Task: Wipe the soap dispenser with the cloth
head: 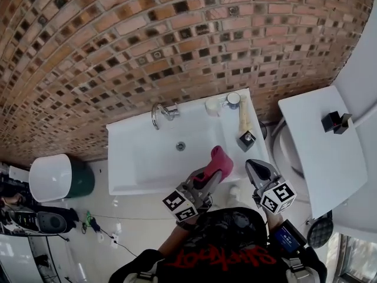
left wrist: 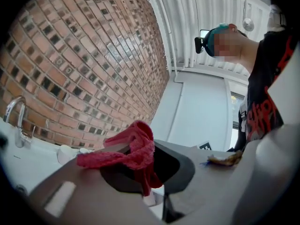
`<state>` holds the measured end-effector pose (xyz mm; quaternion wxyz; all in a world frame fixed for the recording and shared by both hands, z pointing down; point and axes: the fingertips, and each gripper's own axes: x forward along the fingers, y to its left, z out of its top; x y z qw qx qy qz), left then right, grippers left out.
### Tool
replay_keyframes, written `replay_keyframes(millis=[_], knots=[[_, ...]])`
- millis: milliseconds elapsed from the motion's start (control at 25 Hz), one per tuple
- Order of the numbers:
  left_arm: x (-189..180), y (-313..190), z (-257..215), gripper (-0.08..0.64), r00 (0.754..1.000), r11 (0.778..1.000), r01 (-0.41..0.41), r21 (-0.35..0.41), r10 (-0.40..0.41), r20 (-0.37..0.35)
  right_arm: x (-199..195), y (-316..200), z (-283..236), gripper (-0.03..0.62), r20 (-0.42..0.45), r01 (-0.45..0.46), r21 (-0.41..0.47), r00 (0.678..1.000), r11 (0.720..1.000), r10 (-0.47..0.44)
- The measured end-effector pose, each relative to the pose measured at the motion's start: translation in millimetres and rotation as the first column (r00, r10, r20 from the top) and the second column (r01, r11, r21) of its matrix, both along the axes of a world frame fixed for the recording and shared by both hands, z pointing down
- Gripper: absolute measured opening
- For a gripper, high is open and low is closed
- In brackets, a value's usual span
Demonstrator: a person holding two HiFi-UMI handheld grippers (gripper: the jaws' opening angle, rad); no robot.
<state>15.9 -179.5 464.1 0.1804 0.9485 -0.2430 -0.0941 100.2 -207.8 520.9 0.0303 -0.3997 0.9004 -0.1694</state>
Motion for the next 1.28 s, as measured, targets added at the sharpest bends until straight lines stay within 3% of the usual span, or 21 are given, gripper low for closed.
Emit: replay_keyframes(millis=[200, 320, 360, 400, 480, 680, 800, 880, 1000, 1200, 1240, 1280], knots=[[15, -25, 13, 0.041, 0.998, 0.999, 0.041, -0.029, -0.040, 0.045, 27, -29, 26, 0.002, -0.063, -0.028, -0.051, 0.998, 0.998, 0.025], [9, -39, 21, 0.041, 0.991, 0.995, 0.101, -0.024, -0.099, 0.090, 35, -46, 64, 0.003, -0.195, -0.076, -0.066, 0.979, 0.995, 0.062], [6, -43, 24, 0.041, 0.987, 0.992, 0.121, -0.021, -0.118, 0.105, 34, -51, 82, 0.141, -0.262, -0.081, -0.081, 0.964, 0.993, 0.057], [3, -48, 27, 0.041, 0.984, 0.991, 0.135, -0.019, -0.132, 0.116, 34, -55, 102, 0.329, -0.324, -0.085, -0.109, 0.945, 0.990, 0.045], [0, -56, 33, 0.041, 0.982, 0.990, 0.143, -0.015, -0.140, 0.127, 38, -66, 139, 0.376, -0.411, -0.114, -0.154, 0.911, 0.981, 0.041], [5, -56, 35, 0.041, 0.989, 0.998, 0.068, -0.013, -0.066, 0.133, 48, -90, 205, 0.379, -0.514, -0.163, -0.219, 0.857, 0.962, 0.028], [15, -49, 59, 0.041, 0.994, 0.990, -0.026, -0.138, 0.041, 0.105, 51, -110, 228, 0.387, -0.563, -0.157, -0.251, 0.827, 0.955, -0.012], [18, -48, 69, 0.041, 0.995, 0.977, -0.041, -0.211, 0.060, 0.086, 47, -123, 241, 0.408, -0.578, -0.131, -0.279, 0.814, 0.951, -0.057], [19, -41, 60, 0.041, 0.995, 0.983, -0.074, -0.168, 0.085, 0.055, 39, -135, 260, 0.413, -0.594, -0.096, -0.314, 0.796, 0.945, -0.117], [3, -50, 60, 0.041, 0.996, 0.990, -0.021, -0.141, 0.033, 0.082, 29, -150, 286, 0.399, -0.621, -0.089, -0.349, 0.768, 0.933, -0.159], [-1, -52, 62, 0.041, 0.996, 0.989, -0.015, -0.148, 0.027, 0.082, 27, -152, 289, 0.388, -0.618, -0.091, -0.350, 0.770, 0.932, -0.157], [-4, -53, 64, 0.041, 0.996, 0.988, -0.010, -0.153, 0.023, 0.081, 25, -153, 290, 0.313, -0.615, -0.092, -0.346, 0.774, 0.934, -0.152]])
